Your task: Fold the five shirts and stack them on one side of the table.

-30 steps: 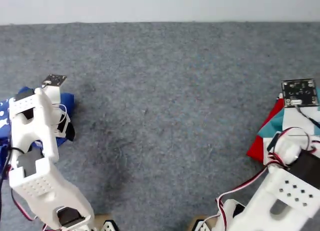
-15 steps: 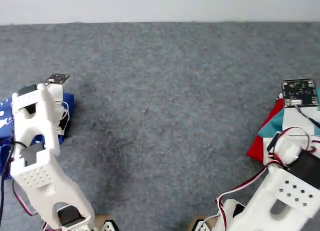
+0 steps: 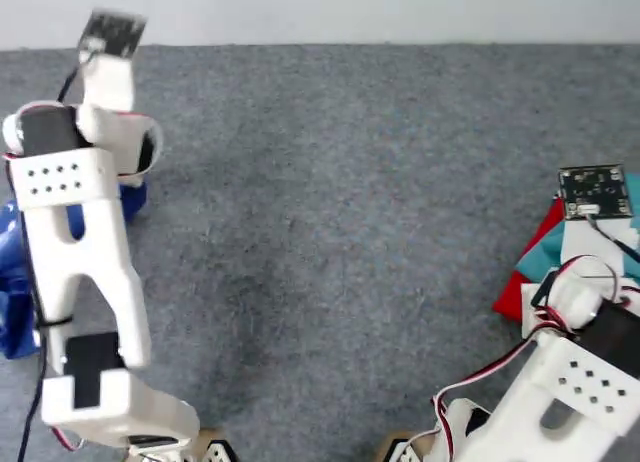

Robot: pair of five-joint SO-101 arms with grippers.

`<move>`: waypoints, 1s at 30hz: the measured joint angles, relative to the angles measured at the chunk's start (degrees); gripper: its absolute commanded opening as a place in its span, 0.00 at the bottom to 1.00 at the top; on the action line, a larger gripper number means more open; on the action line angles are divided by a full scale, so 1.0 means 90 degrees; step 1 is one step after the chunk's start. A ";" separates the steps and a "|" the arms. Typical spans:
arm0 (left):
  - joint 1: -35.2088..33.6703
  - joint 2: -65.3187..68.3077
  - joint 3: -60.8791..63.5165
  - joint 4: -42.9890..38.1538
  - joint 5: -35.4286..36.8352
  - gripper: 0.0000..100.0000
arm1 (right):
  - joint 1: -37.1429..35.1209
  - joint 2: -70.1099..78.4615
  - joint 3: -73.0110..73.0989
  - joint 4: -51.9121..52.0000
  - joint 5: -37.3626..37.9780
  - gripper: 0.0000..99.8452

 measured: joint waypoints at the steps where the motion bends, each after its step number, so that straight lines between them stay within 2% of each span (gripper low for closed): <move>1: 0.0244 -0.0117 -0.0234 0.0020 0.0059 0.01 | 0.0000 0.0000 0.0000 0.0000 0.0000 0.01; 7: 0.1729 -0.0469 -0.1328 0.0059 0.0166 0.01 | 0.0000 0.0000 0.0000 0.0000 0.0000 0.01; 17: 0.3556 -0.0469 -0.1983 -0.0059 0.0166 0.01 | 0.0000 0.0000 0.0000 0.0039 0.0000 0.01; 25: 0.3907 -0.0469 -0.1983 -0.1260 0.0166 0.01 | 0.0000 0.0000 0.0000 0.0039 0.0000 0.01; 30: 0.3868 -0.0469 -0.1983 -0.1446 0.0166 0.01 | 0.0000 0.0000 0.0000 0.0039 0.0000 0.01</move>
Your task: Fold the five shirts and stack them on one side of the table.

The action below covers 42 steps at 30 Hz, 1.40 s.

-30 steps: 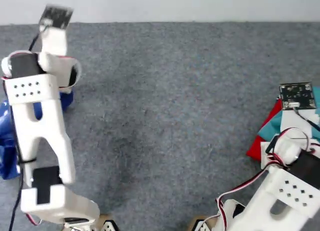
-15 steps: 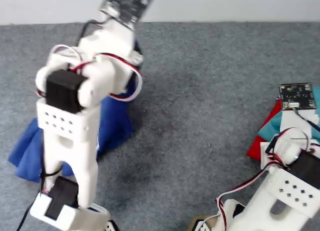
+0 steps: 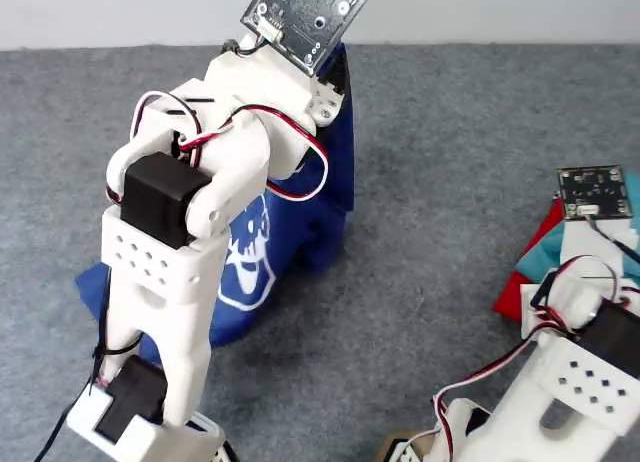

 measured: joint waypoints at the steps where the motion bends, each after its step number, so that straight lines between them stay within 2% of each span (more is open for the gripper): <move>1: -0.0088 0.0000 0.0000 0.0000 0.0000 0.01 | 0.0000 0.0000 0.0000 0.0000 0.0000 0.01; 6: -0.0606 0.0283 0.0371 -0.0010 0.0000 0.03 | 0.0000 -0.0010 0.0127 0.0000 0.0000 0.01; 10: -0.1035 0.1006 0.0860 0.0137 0.0000 0.14 | 0.0000 -0.0020 0.0469 0.0000 0.0000 0.01; 12: -0.1348 0.1397 0.0899 0.0274 0.0000 0.16 | 0.0000 -0.0020 0.0547 0.0000 0.0000 0.01; 18: -0.2501 0.1973 0.0645 0.0781 0.0156 0.17 | 0.0000 -0.0020 0.0586 0.0000 0.0000 0.01; 22: -0.2657 0.1963 -0.0186 0.1641 0.0156 0.17 | 0.0000 -0.0029 0.0606 -0.0147 0.0000 0.01; 27: -0.3087 0.1661 0.0029 0.1846 0.0137 0.17 | 0.0000 -0.0029 0.0615 -0.0410 0.0000 0.01; 31: -0.3673 0.1358 0.1201 0.1846 -0.0381 0.17 | 0.0000 -0.0029 0.0615 -0.0420 0.0000 0.01; 34: -0.4484 0.1338 0.2354 0.1846 -0.0821 0.17 | 0.0000 -0.0029 0.0615 -0.0420 0.0000 0.01; 38: -0.5656 0.1446 0.3458 0.1846 -0.1836 0.17 | 0.0000 -0.0029 0.0615 -0.0420 0.0000 0.01; 42: -0.6525 0.1963 0.3692 0.1836 -0.2911 0.17 | -0.0049 -0.0020 0.0615 -0.0420 0.0000 0.01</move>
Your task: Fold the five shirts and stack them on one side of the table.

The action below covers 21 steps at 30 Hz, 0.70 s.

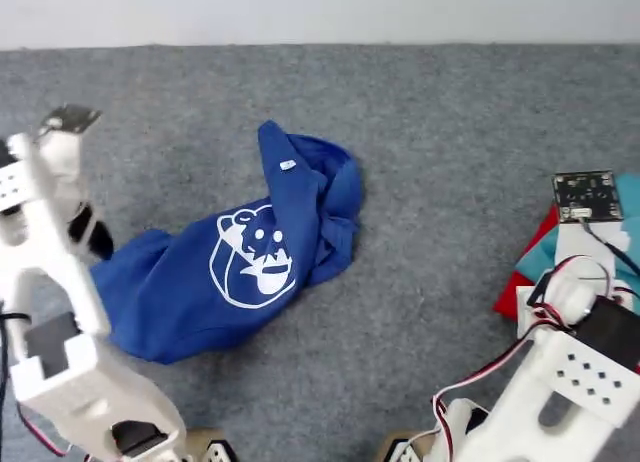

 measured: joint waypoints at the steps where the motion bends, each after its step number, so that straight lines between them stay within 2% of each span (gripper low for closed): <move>1: -0.0137 0.0156 0.0000 0.0000 -0.0234 0.17 | -0.0059 0.0000 0.0000 0.0000 0.0000 0.01; 7: -0.0645 0.1260 -0.0371 -0.0039 -0.1260 0.21 | -0.0547 0.0000 0.0000 0.0000 0.0000 0.01; 15: -0.0772 0.2764 -0.2120 -0.0039 -0.1397 0.23 | -0.0791 0.0000 0.0000 0.0000 0.0000 0.01; 21: -0.0772 0.3614 -0.2462 -0.0010 -0.1524 0.22 | -0.0791 0.0000 0.0000 0.0000 0.0000 0.01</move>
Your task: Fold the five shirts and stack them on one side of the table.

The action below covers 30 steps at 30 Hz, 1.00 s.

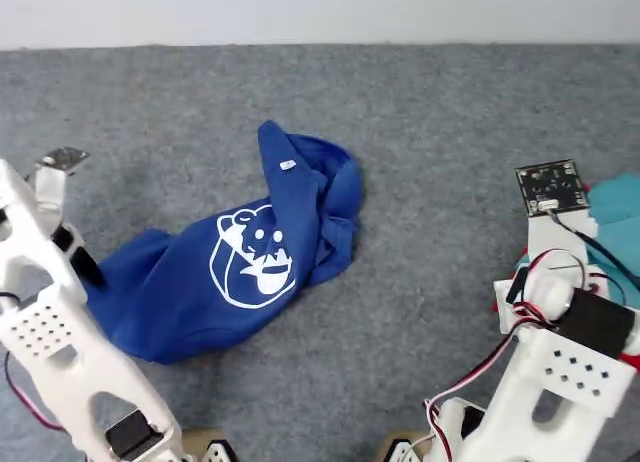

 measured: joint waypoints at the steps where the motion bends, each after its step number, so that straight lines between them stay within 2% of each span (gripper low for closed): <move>1: 0.0000 0.0127 0.0000 0.0000 -0.0010 0.22 | 0.0000 0.0000 0.0000 0.0000 0.0000 0.01; 6: 0.0078 0.0449 -0.0156 0.0000 -0.0010 0.20 | 0.0000 0.0000 0.0000 0.0000 0.0000 0.01; 13: 0.0322 0.0547 -0.0127 0.0059 0.0127 0.02 | 0.0000 0.0000 0.0000 0.0000 0.0000 0.01; 17: 0.0508 0.0303 0.0127 0.0068 0.0137 0.01 | 0.0000 0.0000 0.0000 0.0000 0.0000 0.01; 25: 0.0723 -0.1455 0.0508 0.0010 0.0186 0.01 | 0.0000 0.0000 0.0000 0.0000 0.0000 0.01; 27: 0.0733 -0.2090 0.0430 0.0049 0.0518 0.01 | 0.0000 0.0000 0.0000 0.0000 0.0000 0.01; 30: 0.0918 -0.3009 -0.0010 -0.0195 0.1446 0.01 | 0.0000 0.0000 0.0000 0.0000 0.0000 0.01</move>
